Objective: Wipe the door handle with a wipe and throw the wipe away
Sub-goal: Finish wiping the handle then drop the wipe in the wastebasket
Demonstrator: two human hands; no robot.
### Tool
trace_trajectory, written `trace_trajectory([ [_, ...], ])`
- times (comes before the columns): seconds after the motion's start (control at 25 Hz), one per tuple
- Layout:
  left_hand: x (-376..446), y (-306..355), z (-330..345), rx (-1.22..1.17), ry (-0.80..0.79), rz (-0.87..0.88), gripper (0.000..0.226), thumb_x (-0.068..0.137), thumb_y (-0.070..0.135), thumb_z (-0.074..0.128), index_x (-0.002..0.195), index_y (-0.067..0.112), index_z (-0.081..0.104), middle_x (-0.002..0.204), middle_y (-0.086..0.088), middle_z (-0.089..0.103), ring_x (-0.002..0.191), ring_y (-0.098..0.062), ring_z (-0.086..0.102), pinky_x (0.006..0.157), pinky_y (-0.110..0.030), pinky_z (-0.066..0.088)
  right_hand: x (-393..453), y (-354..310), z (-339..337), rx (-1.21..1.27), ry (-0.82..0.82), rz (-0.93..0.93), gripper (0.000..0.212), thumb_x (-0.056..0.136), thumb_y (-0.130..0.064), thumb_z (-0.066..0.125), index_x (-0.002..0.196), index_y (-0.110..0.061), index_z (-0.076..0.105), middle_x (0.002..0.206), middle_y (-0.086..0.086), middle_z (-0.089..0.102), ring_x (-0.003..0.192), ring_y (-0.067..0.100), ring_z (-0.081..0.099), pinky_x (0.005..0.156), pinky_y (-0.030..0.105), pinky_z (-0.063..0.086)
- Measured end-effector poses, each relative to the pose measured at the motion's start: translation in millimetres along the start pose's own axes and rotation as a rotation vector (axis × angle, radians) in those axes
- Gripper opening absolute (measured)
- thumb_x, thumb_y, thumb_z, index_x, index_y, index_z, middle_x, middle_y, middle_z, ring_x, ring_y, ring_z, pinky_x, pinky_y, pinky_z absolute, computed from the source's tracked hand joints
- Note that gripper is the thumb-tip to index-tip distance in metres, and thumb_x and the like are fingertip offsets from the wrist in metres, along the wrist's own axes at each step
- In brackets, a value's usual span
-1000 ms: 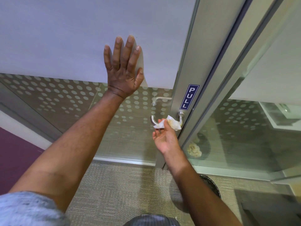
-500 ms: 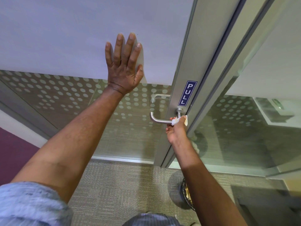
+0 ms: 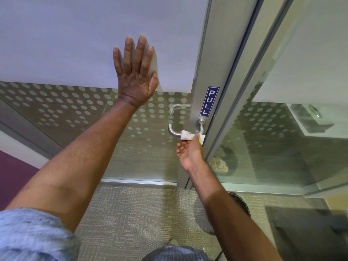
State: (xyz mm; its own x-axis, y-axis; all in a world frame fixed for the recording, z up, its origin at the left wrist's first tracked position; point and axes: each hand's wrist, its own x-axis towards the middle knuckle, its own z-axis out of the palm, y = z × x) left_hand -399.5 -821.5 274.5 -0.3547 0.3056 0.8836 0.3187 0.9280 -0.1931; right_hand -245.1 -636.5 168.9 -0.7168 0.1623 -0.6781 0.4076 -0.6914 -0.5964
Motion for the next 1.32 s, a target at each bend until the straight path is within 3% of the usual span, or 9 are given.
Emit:
trace_trajectory([
  [0.2, -11, 23, 0, -0.069, -0.032, -0.064, 0.065, 0.107, 0.039, 0.040, 0.162, 0.010, 0.019, 0.165, -0.022, 0.020, 0.152, -0.049, 0.013, 0.128, -0.052, -0.015, -2, -7, -44, -0.283, -0.058, -0.049, 0.021, 0.106, -0.036, 0.046, 0.101, -0.025, 0.062, 0.089, -0.001, 0.067, 0.073, 0.011, 0.058, 0.060, 0.025, 0.039],
  [0.36, -23, 56, -1, -0.153, -0.100, -0.176, 0.069, 0.106, 0.037, 0.048, 0.161, 0.010, 0.016, 0.165, -0.031, 0.028, 0.152, -0.051, 0.014, 0.128, -0.051, -0.015, 8, -13, -84, -0.555, -0.118, -0.301, 0.016, 0.105, -0.024, 0.050, 0.115, -0.023, 0.063, 0.110, -0.001, 0.070, 0.088, 0.008, 0.064, 0.073, 0.021, 0.049],
  [0.52, -38, 112, -6, -0.254, -0.198, -0.300, 0.069, 0.107, 0.039, 0.047, 0.164, 0.011, 0.019, 0.170, -0.026, 0.020, 0.157, -0.050, 0.013, 0.128, -0.064, 0.000, 22, -23, -136, -0.618, -0.041, -0.409, 0.030, 0.097, -0.012, 0.066, 0.124, 0.000, 0.062, 0.118, 0.015, 0.074, 0.110, 0.033, 0.070, 0.095, 0.047, 0.055],
  [0.6, -48, 151, -11, -0.361, -0.256, -0.314, 0.071, 0.105, 0.040, 0.047, 0.165, 0.014, 0.020, 0.173, -0.019, 0.015, 0.161, -0.042, 0.009, 0.128, -0.063, -0.001, 26, -30, -166, -0.613, 0.056, -0.412, 0.034, 0.092, -0.011, 0.072, 0.122, -0.003, 0.060, 0.115, 0.018, 0.074, 0.105, 0.035, 0.071, 0.086, 0.051, 0.058],
  [0.72, -67, 216, -21, -0.467, -0.325, -0.262, 0.070, 0.104, 0.041, 0.045, 0.165, 0.017, 0.020, 0.174, -0.013, 0.014, 0.162, -0.033, 0.008, 0.129, -0.063, 0.003, 27, -38, -211, -0.558, 0.118, -0.375, 0.027, 0.085, -0.012, 0.080, 0.107, -0.011, 0.064, 0.101, 0.007, 0.075, 0.086, 0.023, 0.071, 0.061, 0.036, 0.058],
  [0.88, -103, 296, -30, -0.556, -0.405, -0.142, 0.069, 0.101, 0.041, 0.047, 0.162, 0.016, 0.029, 0.173, -0.011, 0.019, 0.164, -0.027, 0.005, 0.130, -0.060, 0.008, 36, -47, -272, -0.653, 0.207, -0.294, 0.015, 0.085, -0.008, 0.076, 0.075, -0.016, 0.069, 0.072, 0.003, 0.067, 0.070, 0.021, 0.059, 0.063, 0.036, 0.047],
  [0.96, -122, 332, -29, -0.597, -0.501, -0.122, 0.066, 0.101, 0.042, 0.047, 0.161, 0.017, 0.034, 0.174, -0.010, 0.021, 0.163, -0.029, 0.013, 0.128, -0.061, 0.016, 40, -52, -302, -0.638, 0.225, -0.215, 0.016, 0.086, -0.007, 0.073, 0.071, -0.013, 0.075, 0.066, -0.002, 0.066, 0.067, 0.019, 0.057, 0.064, 0.034, 0.045],
  [1.12, -155, 390, -26, -0.698, -0.820, -0.155, 0.059, 0.101, 0.042, 0.042, 0.154, 0.018, 0.046, 0.175, -0.005, 0.018, 0.161, -0.030, 0.019, 0.125, -0.058, 0.031, 50, -51, -352, -0.587, 0.287, -0.100, 0.020, 0.094, -0.006, 0.061, 0.090, -0.008, 0.081, 0.083, 0.007, 0.077, 0.080, 0.021, 0.068, 0.075, 0.038, 0.057],
  [1.32, -200, 440, -15, -0.735, -1.174, -0.195, 0.048, 0.108, 0.036, 0.048, 0.152, 0.016, 0.050, 0.175, 0.000, 0.017, 0.159, -0.028, 0.024, 0.125, -0.050, 0.034, 68, -45, -398, -0.633, 0.334, -0.067, 0.021, 0.093, 0.004, 0.060, 0.090, -0.005, 0.078, 0.093, 0.015, 0.078, 0.081, 0.022, 0.069, 0.081, 0.039, 0.060],
])
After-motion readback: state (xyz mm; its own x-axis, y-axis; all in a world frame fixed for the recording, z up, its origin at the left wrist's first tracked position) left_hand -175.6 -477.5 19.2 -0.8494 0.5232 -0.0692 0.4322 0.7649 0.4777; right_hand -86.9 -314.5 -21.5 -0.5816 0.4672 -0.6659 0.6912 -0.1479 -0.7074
